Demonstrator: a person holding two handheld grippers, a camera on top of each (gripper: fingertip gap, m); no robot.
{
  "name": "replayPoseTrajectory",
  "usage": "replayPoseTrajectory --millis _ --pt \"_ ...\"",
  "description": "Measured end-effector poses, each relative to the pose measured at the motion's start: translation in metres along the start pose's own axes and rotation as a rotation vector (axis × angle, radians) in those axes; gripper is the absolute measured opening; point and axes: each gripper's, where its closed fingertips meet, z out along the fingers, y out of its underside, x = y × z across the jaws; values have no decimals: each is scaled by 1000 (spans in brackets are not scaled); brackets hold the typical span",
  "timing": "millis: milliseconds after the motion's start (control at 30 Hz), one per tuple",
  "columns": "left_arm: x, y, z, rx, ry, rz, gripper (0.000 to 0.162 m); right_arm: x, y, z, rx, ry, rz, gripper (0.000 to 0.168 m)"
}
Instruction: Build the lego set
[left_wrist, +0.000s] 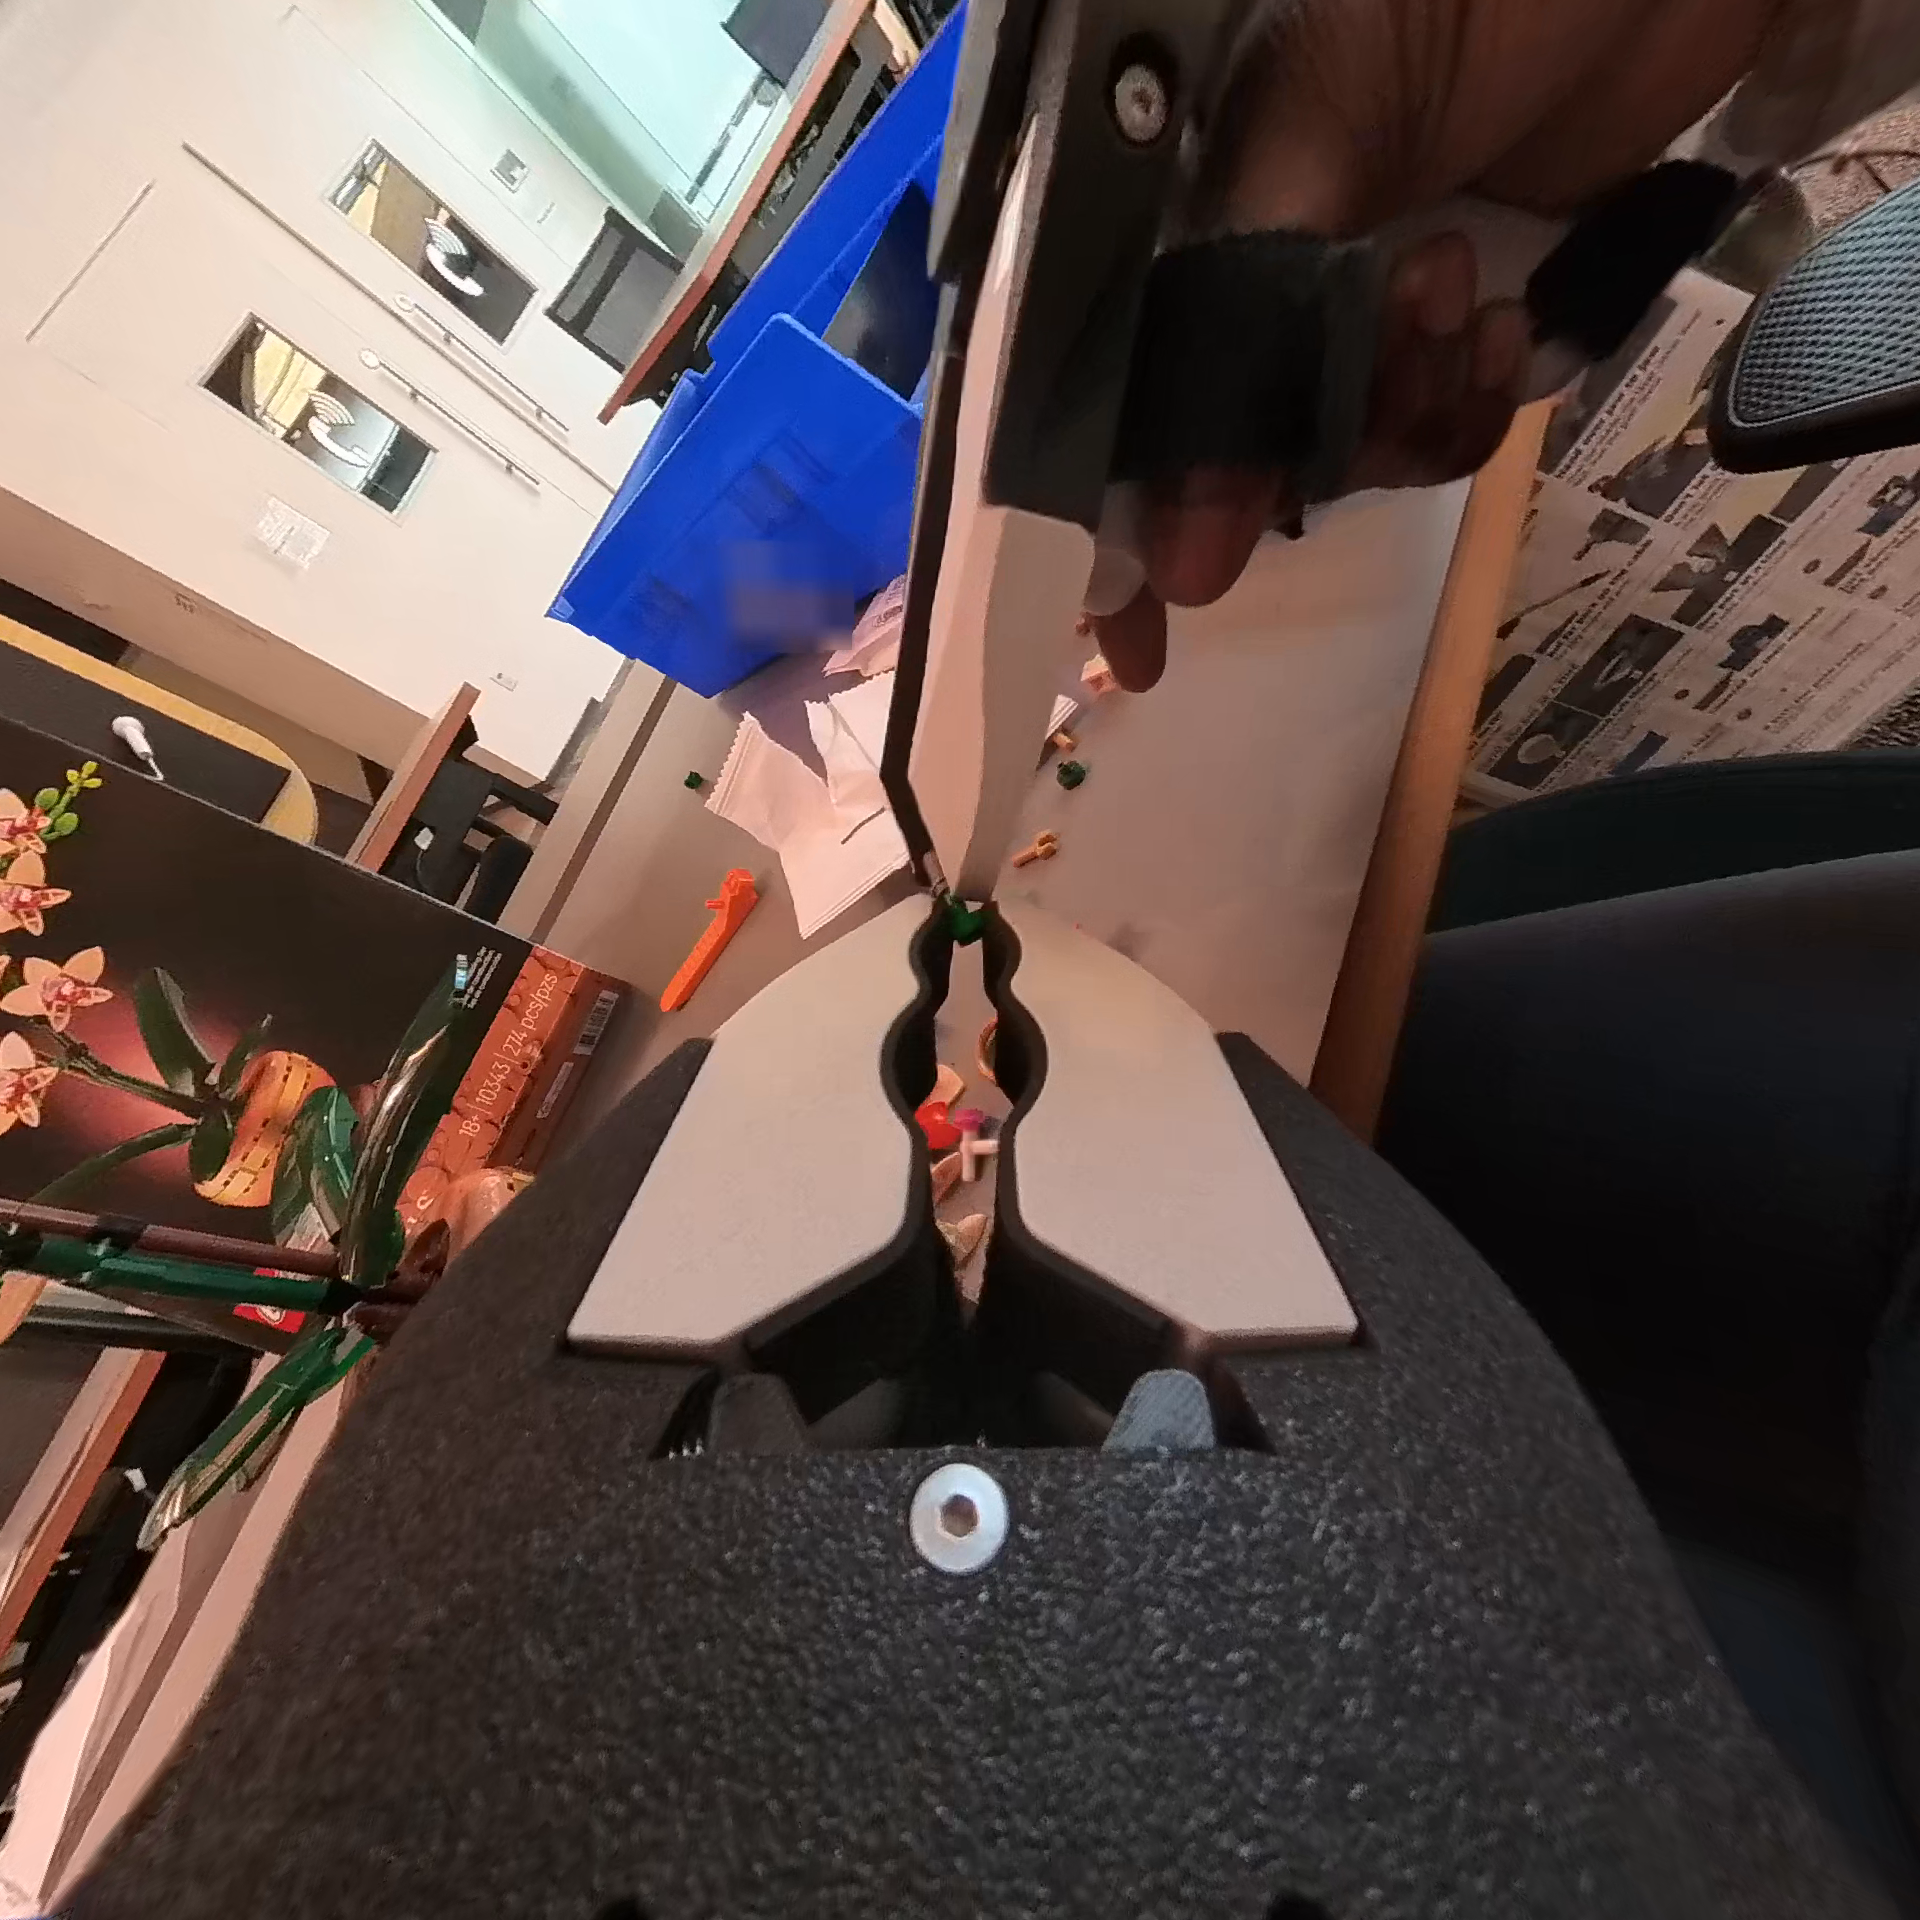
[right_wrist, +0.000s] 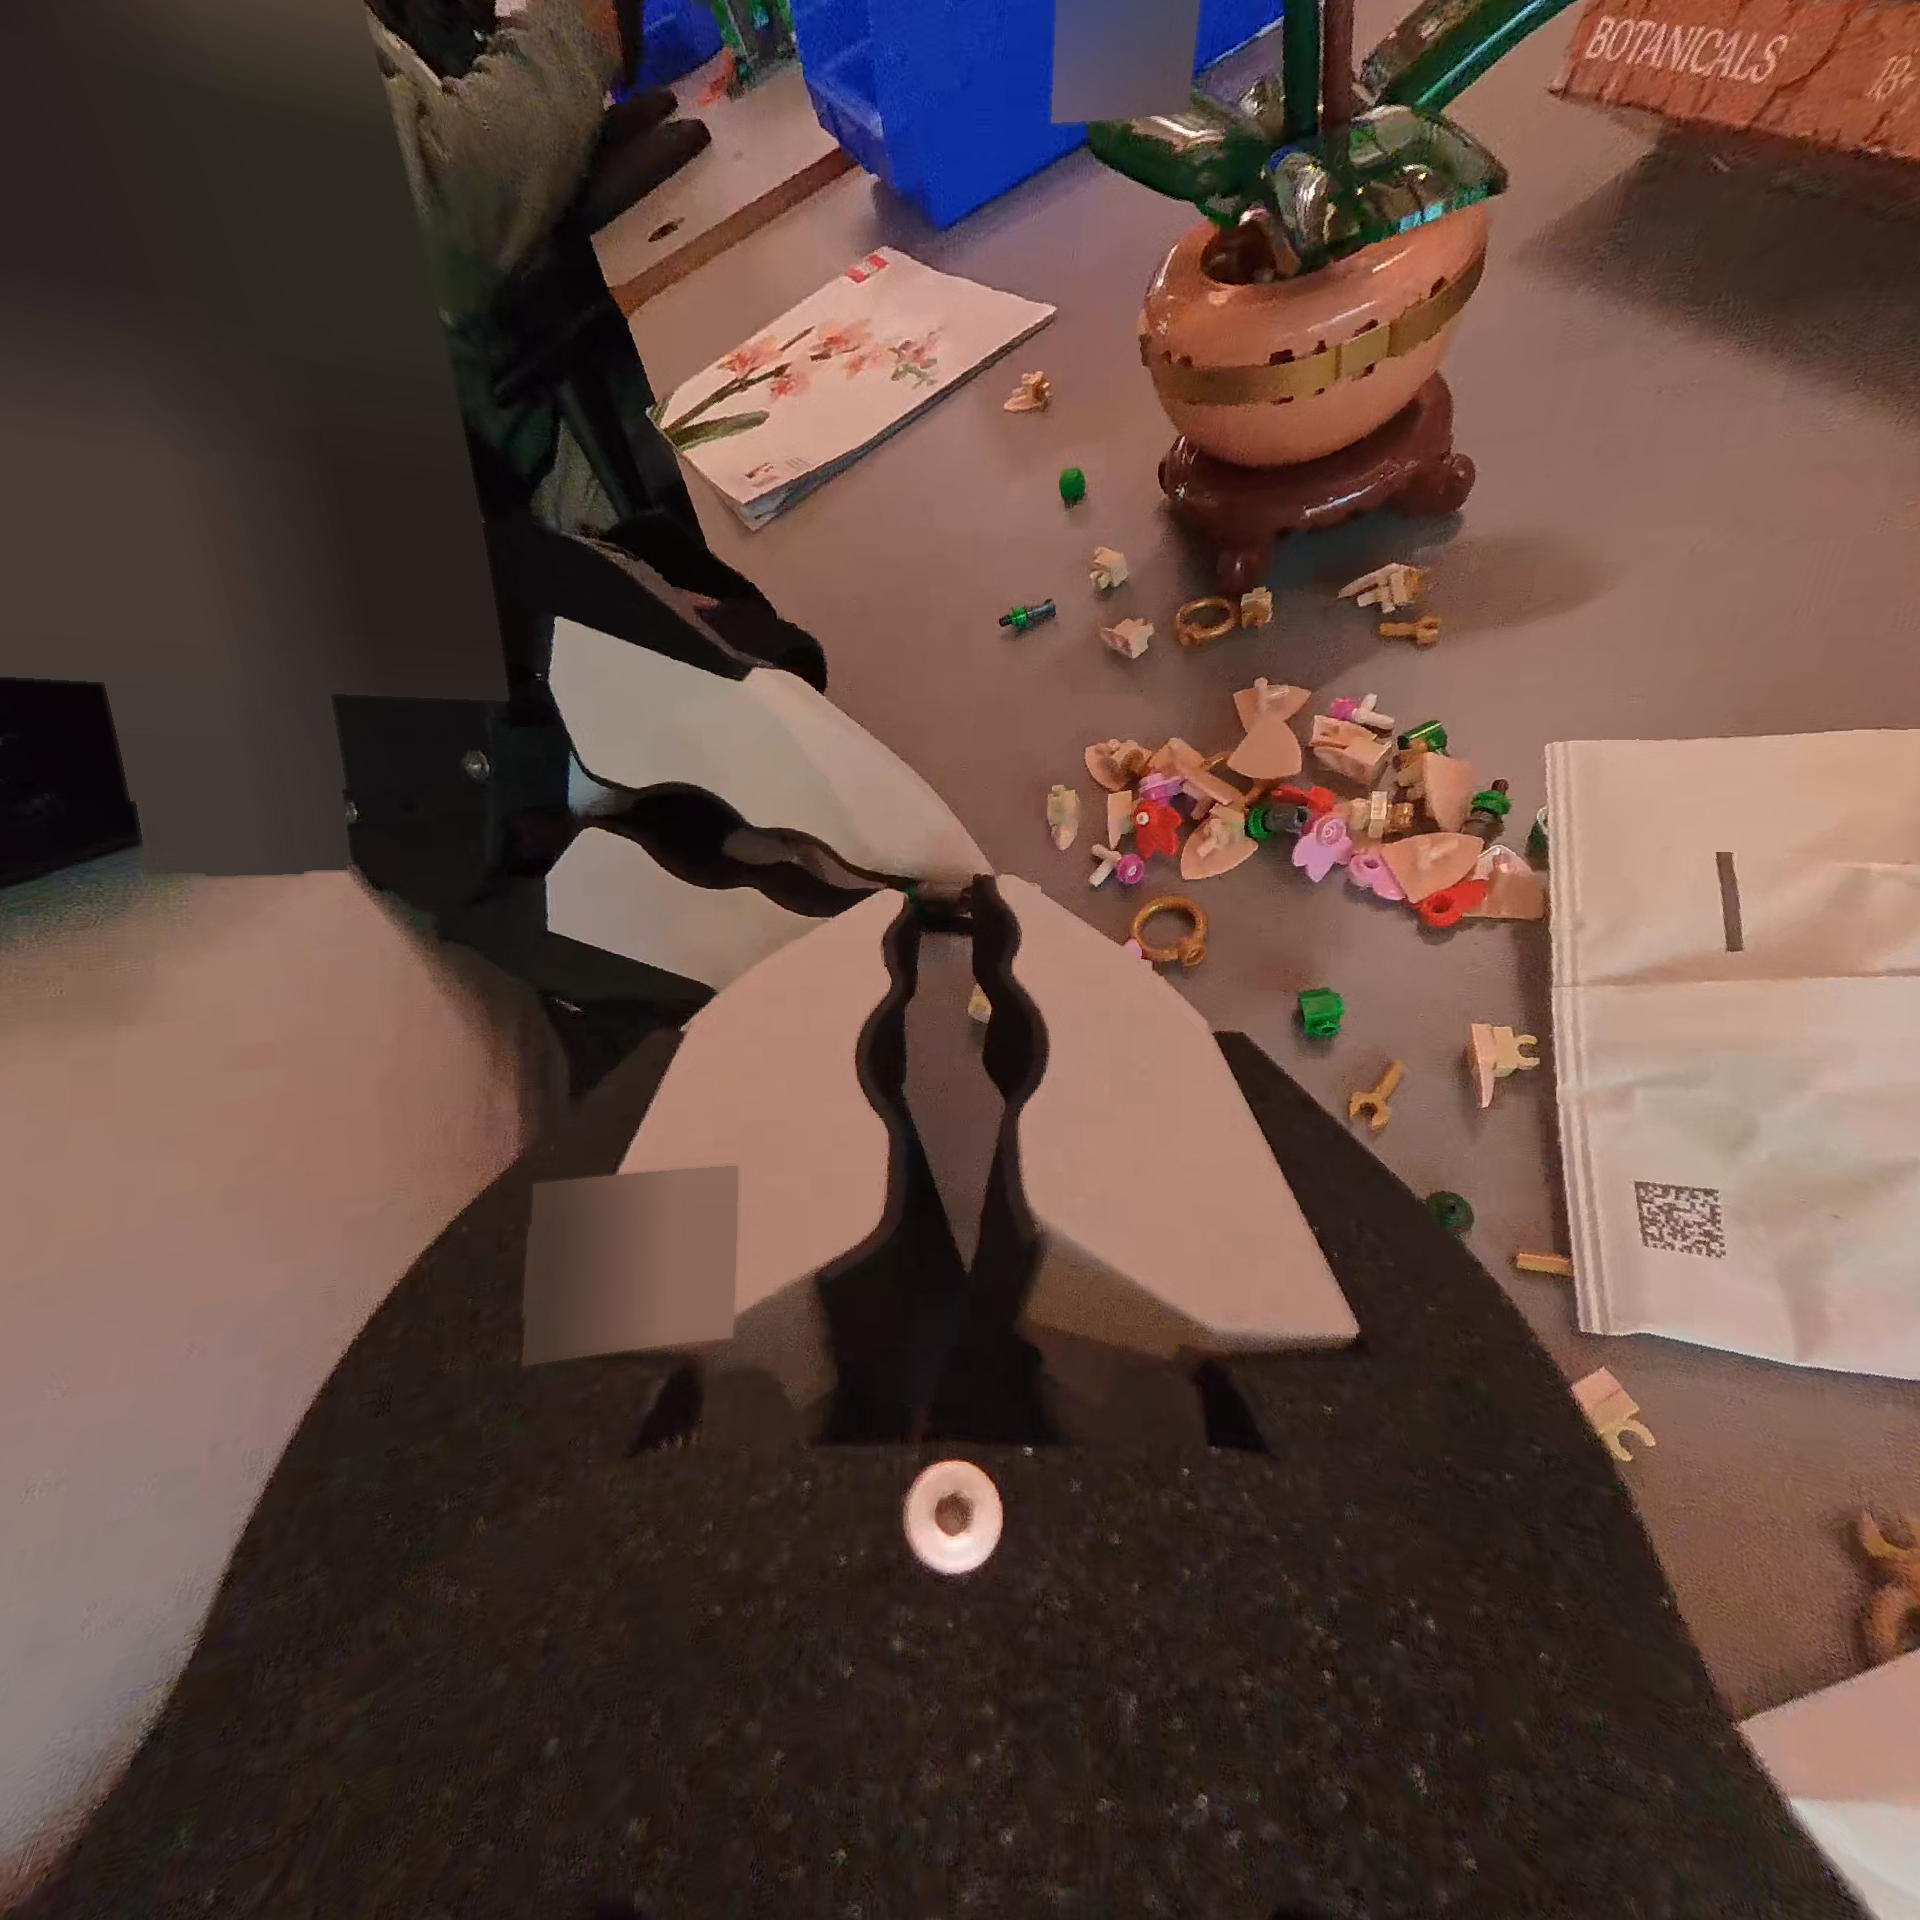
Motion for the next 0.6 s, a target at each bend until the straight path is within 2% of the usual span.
replayPoseTrajectory --millis 133,233,300,367,400,433,467,500,533,600 --pt "4 -2 0 12 25 16 5 -1 3 -1 -32 -31 -21 9" --pt "5 -1 1 9 30 21 5 -1 4 -2 -56 19 -146 7" --pt "4 0 1 2 22 20 5 -1 4 0 -75 86 -204 6" --pt "17 -7 0 32 99 -25 5 30 7 -8 -131 363 -336 0" --pt "21 -7 2 29 109 -35 5 30 6 -8 -130 378 -357 0" --pt "14 -3 3 13 67 -11 5 17 0 -3 -80 298 -314 0" --pt "6 0 3 0 31 11 5 13 -6 -3 -53 287 -307 0" --pt "2 2 4 -4 17 8 5 18 -10 -7 -35 323 -337 0" --pt "2 5 5 -6 33 -15 5 24 -11 -13 -33 353 -387 0" --pt "4 13 10 -7 116 -153 5 25 -9 -16 -41 293 -467 3"
